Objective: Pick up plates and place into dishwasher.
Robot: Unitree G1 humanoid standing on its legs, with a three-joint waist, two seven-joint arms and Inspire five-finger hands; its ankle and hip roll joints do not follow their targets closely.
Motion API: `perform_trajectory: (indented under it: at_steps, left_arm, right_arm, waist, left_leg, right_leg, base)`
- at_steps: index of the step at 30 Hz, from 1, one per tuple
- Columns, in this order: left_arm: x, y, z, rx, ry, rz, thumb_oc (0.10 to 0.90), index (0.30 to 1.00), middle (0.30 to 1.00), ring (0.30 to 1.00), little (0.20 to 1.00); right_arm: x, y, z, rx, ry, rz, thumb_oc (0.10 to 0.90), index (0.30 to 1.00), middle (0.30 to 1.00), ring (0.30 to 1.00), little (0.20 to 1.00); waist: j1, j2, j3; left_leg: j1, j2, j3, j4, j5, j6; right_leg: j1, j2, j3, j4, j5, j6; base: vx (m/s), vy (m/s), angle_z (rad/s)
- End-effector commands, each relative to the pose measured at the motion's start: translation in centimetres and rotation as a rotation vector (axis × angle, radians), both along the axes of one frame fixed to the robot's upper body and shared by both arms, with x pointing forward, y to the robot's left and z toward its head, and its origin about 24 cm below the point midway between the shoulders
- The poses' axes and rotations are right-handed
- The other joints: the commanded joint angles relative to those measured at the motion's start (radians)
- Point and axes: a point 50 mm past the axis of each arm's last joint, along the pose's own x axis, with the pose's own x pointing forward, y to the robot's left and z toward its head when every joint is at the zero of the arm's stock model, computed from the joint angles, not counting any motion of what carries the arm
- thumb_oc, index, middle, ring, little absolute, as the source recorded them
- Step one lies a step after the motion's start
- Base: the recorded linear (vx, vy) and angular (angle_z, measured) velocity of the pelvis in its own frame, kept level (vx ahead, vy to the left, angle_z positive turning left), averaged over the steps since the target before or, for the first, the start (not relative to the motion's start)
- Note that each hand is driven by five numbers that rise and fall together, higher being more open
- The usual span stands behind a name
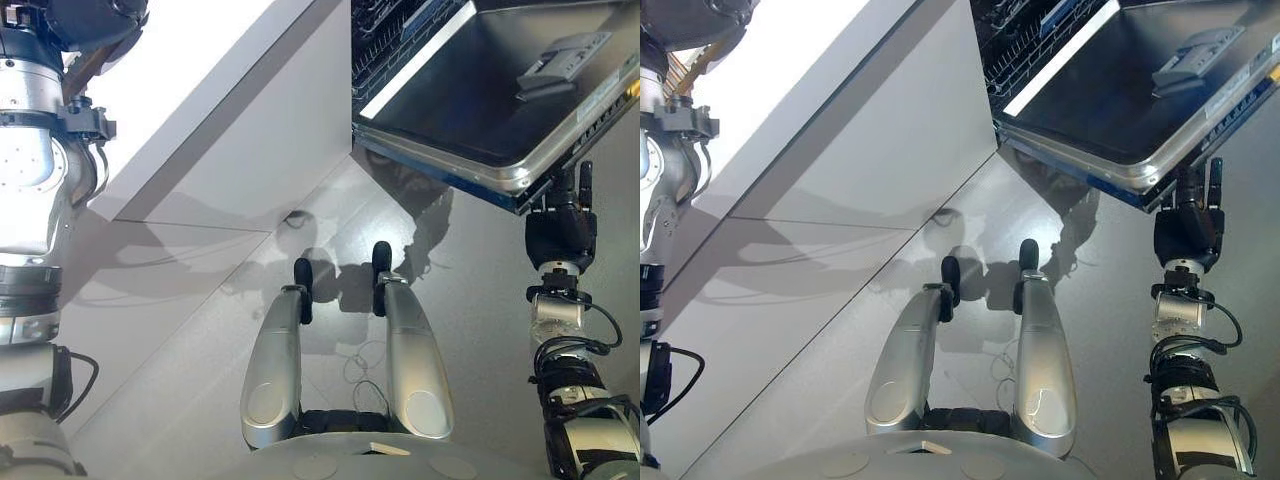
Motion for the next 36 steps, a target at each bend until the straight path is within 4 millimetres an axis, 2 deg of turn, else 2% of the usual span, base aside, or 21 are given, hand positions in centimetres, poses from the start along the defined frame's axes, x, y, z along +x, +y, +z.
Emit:
perform_trajectory:
  at_steps: [1, 7, 11, 16, 21, 22, 26, 28, 29, 30, 32, 34, 35, 36]
  left_arm:
    - [0.3, -1.4, -1.6, 0.060, 0.017, -0.039, 0.800, 0.900, 0.900, 0.900, 0.900]
    - [0.7, -1.5, -1.8, 0.049, 0.028, -0.051, 0.800, 0.900, 0.900, 0.900, 0.900]
    - [0.9, -1.4, -1.7, 0.042, 0.032, -0.058, 0.800, 0.900, 0.900, 0.900, 0.900]
    - [1.0, -1.4, -1.8, 0.033, 0.040, -0.060, 0.800, 0.900, 0.900, 0.900, 0.900]
    - [0.9, -1.2, -2.1, 0.025, 0.040, -0.058, 0.800, 0.900, 0.900, 0.900, 0.900]
    - [0.7, -1.0, -2.3, 0.019, 0.039, -0.056, 0.800, 0.900, 0.900, 0.900, 0.900]
    - [0.1, -0.7, -3.3, 0.006, 0.035, -0.046, 0.800, 0.900, 0.900, 0.900, 0.900]
    - [-0.5, -0.6, -4.3, -0.006, 0.040, -0.046, 0.800, 0.900, 0.900, 0.900, 0.900]
    - [-0.6, -0.5, -4.3, -0.007, 0.039, -0.045, 0.800, 0.900, 0.900, 0.900, 0.900]
    - [-1.5, -0.3, -5.5, -0.021, 0.044, -0.046, 0.800, 0.900, 0.900, 0.900, 0.900]
    - [-2.4, -0.2, -6.7, -0.031, 0.054, -0.044, 0.800, 0.900, 0.900, 0.900, 0.900]
    - [-3.0, -0.2, -7.3, -0.038, 0.062, -0.043, 0.800, 0.900, 0.900, 0.900, 0.900]
    - [-3.5, -0.3, -7.8, -0.043, 0.074, -0.044, 0.800, 0.900, 0.900, 0.900, 0.900]
    - [-3.6, -0.5, -8.1, -0.047, 0.081, -0.047, 0.800, 0.900, 0.900, 0.900, 0.900]
  right_arm:
    - [3.2, 11.8, 14.3, -0.330, -0.637, 0.523, 0.800, 0.900, 0.900, 0.900, 0.900]
    - [1.8, 15.3, 16.9, -0.353, -0.771, 0.617, 0.800, 0.900, 0.900, 0.900, 0.900]
    - [1.1, 16.6, 18.1, -0.372, -0.820, 0.632, 0.800, 0.900, 0.900, 0.900, 0.900]
    - [0.9, 16.7, 18.7, -0.437, -0.765, 0.514, 0.800, 0.900, 0.900, 0.900, 0.900]
    - [1.5, 15.9, 17.9, -0.451, -0.670, 0.420, 0.800, 0.900, 0.900, 0.900, 0.900]
    - [1.9, 15.0, 16.9, -0.414, -0.598, 0.351, 0.800, 0.900, 0.900, 0.900, 0.900]
    - [2.1, 13.5, 14.3, -0.385, -0.445, 0.202, 0.800, 0.900, 0.900, 0.900, 0.900]
    - [1.7, 12.1, 11.8, -0.457, -0.327, 0.096, 0.800, 0.900, 0.900, 0.900, 0.900]
    - [1.7, 12.1, 11.5, -0.464, -0.318, 0.091, 0.800, 0.900, 0.900, 0.900, 0.900]
    - [1.1, 10.4, 8.3, -0.565, -0.170, 0.030, 0.800, 0.900, 0.900, 0.900, 0.900]
    - [0.2, 9.2, 5.0, -0.707, -0.016, 0.004, 0.800, 0.900, 0.900, 0.900, 0.900]
    - [-0.4, 8.6, 2.8, -0.805, 0.086, 0.001, 0.800, 0.900, 0.900, 0.900, 0.900]
    - [-1.3, 8.4, -0.3, -0.934, 0.227, 0.050, 0.800, 0.900, 0.900, 0.900, 0.900]
    - [-2.0, 8.4, -2.3, -0.993, 0.301, 0.092, 0.800, 0.900, 0.900, 0.900, 0.900]
  waist:
    - [0.008, -0.038, -0.030]
    - [0.012, -0.042, -0.030]
    - [0.014, -0.045, -0.030]
    - [0.013, -0.050, -0.030]
    - [0.011, -0.053, -0.030]
    - [0.008, -0.054, -0.030]
    - [-0.002, -0.055, -0.030]
    - [-0.008, -0.055, -0.030]
    - [-0.009, -0.056, -0.030]
    - [-0.014, -0.057, -0.039]
    - [-0.019, -0.063, -0.062]
    - [-0.023, -0.066, -0.080]
    - [-0.026, -0.072, -0.108]
    - [-0.027, -0.076, -0.126]
  left_leg:
    - [-0.059, -0.046, 0.055, 0.080, -0.023, 0.048]
    - [-0.048, -0.057, 0.058, 0.067, -0.038, 0.058]
    - [-0.033, -0.064, 0.061, 0.051, -0.030, 0.064]
    - [-0.001, -0.071, 0.066, 0.020, -0.025, 0.073]
    - [0.027, -0.077, 0.070, -0.003, -0.023, 0.081]
    - [0.047, -0.078, 0.073, -0.013, -0.028, 0.088]
    - [0.095, -0.079, 0.079, -0.051, -0.022, 0.097]
    - [0.139, -0.081, 0.083, -0.076, -0.028, 0.103]
    - [0.140, -0.081, 0.084, -0.082, -0.020, 0.103]
    - [0.178, -0.084, 0.087, -0.112, -0.021, 0.108]
    - [0.202, -0.088, 0.091, -0.145, -0.009, 0.111]
    - [0.226, -0.092, 0.089, -0.172, -0.002, 0.113]
    - [0.258, -0.097, 0.083, -0.213, 0.008, 0.112]
    - [0.283, -0.099, 0.080, -0.242, 0.016, 0.110]
  right_leg:
    - [0.088, 0.018, -0.052, 0.055, -0.140, -0.011]
    - [0.091, 0.009, -0.052, 0.047, -0.130, -0.005]
    - [0.099, 0.002, -0.054, 0.032, -0.113, -0.002]
    - [0.111, -0.006, -0.052, 0.015, -0.098, 0.005]
    - [0.124, -0.009, -0.048, -0.002, -0.087, 0.010]
    - [0.133, -0.013, -0.045, -0.010, -0.084, 0.013]
    - [0.160, -0.012, -0.032, -0.040, -0.069, 0.020]
    - [0.190, -0.011, -0.025, -0.061, -0.069, 0.027]
    - [0.191, -0.012, -0.024, -0.069, -0.060, 0.026]
    - [0.216, -0.012, -0.018, -0.098, -0.053, 0.036]
    - [0.231, -0.014, -0.013, -0.134, -0.033, 0.042]
    - [0.248, -0.016, -0.011, -0.159, -0.023, 0.047]
    - [0.272, -0.016, -0.012, -0.189, -0.015, 0.054]
    - [0.293, -0.017, -0.015, -0.210, -0.011, 0.057]
  base:
    - [0.02, 0.057, -0.05]
    - [0.02, 0.060, 0.01]
    - [0.01, 0.069, 0.06]
    - [0.03, 0.075, 0.10]
    - [0.01, 0.065, 0.08]
    - [0.01, 0.096, 0.00]
    - [0.02, 0.109, -0.03]
    - [0.02, 0.097, -0.06]
    - [0.01, 0.113, -0.08]
    - [0.02, 0.101, -0.10]
    - [0.02, 0.093, -0.09]
    - [0.02, 0.057, -0.07]
    - [0.02, 0.062, -0.05]
    - [0.04, 0.054, -0.03]
